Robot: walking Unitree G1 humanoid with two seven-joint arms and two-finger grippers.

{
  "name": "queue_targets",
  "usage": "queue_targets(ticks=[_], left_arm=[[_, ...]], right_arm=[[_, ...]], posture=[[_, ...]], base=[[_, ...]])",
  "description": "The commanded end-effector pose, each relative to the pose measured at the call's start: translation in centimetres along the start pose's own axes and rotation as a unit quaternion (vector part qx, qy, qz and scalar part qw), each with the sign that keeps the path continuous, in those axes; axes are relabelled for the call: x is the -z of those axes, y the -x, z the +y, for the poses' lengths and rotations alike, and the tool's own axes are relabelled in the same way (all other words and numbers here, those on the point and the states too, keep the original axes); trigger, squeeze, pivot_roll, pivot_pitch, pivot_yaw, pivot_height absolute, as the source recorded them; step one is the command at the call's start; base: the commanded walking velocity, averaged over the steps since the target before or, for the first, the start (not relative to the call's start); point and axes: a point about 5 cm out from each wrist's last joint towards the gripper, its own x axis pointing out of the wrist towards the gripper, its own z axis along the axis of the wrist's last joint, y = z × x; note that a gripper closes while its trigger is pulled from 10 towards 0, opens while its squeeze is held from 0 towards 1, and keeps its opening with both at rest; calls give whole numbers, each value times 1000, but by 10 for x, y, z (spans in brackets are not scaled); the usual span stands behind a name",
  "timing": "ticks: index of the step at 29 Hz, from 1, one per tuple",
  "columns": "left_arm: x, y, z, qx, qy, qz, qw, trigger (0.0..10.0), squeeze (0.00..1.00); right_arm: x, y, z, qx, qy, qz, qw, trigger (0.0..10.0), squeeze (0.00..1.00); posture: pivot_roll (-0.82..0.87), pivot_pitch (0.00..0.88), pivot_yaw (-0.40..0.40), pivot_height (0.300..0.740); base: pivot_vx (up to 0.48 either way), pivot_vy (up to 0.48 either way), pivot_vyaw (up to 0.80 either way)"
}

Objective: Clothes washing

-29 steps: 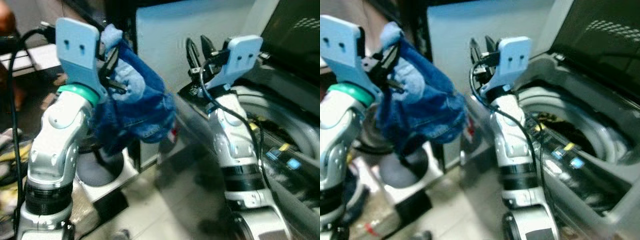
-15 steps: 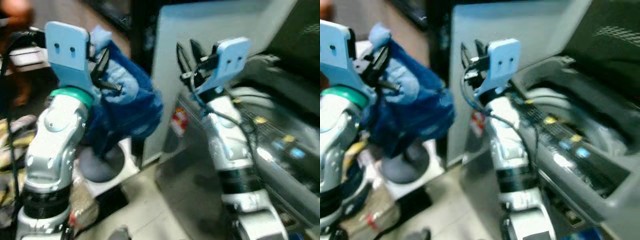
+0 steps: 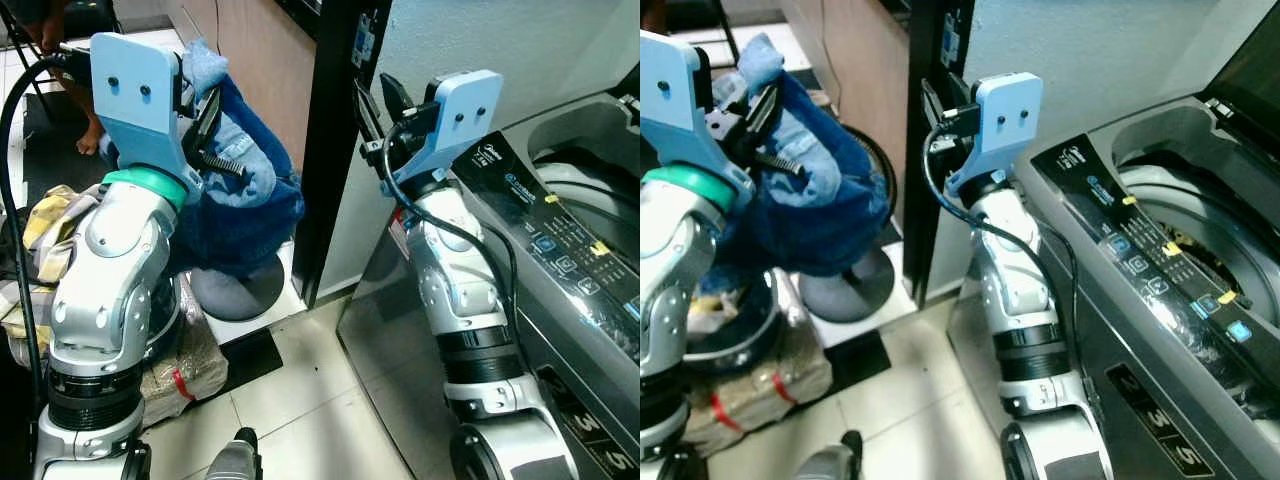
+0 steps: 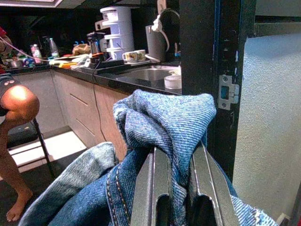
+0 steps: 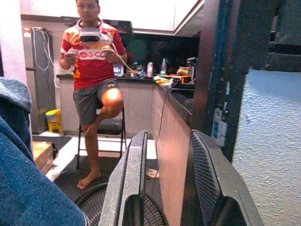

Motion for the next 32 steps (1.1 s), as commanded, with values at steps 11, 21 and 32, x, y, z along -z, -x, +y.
queue_targets(ticks=[11, 21, 32], left_arm=[[-3, 0, -1, 1, -2, -11, 1000, 10000, 0], [-3, -1, -2, 1, 0, -11, 1000, 10000, 0], [-2, -1, -1, -1, 0, -11, 1000, 10000, 0]], right_arm=[[1, 2, -2, 4, -1, 1, 1000, 10000, 0], [-1, 1, -3, 4, -3, 0, 1000, 10000, 0], [-1, -1, -2, 1, -15, 0, 1000, 10000, 0]], posture=[[95, 18, -18, 740], [95, 12, -20, 740], [95, 5, -21, 740]], base=[[0, 0, 0], [0, 0, 0], [0, 0, -727]])
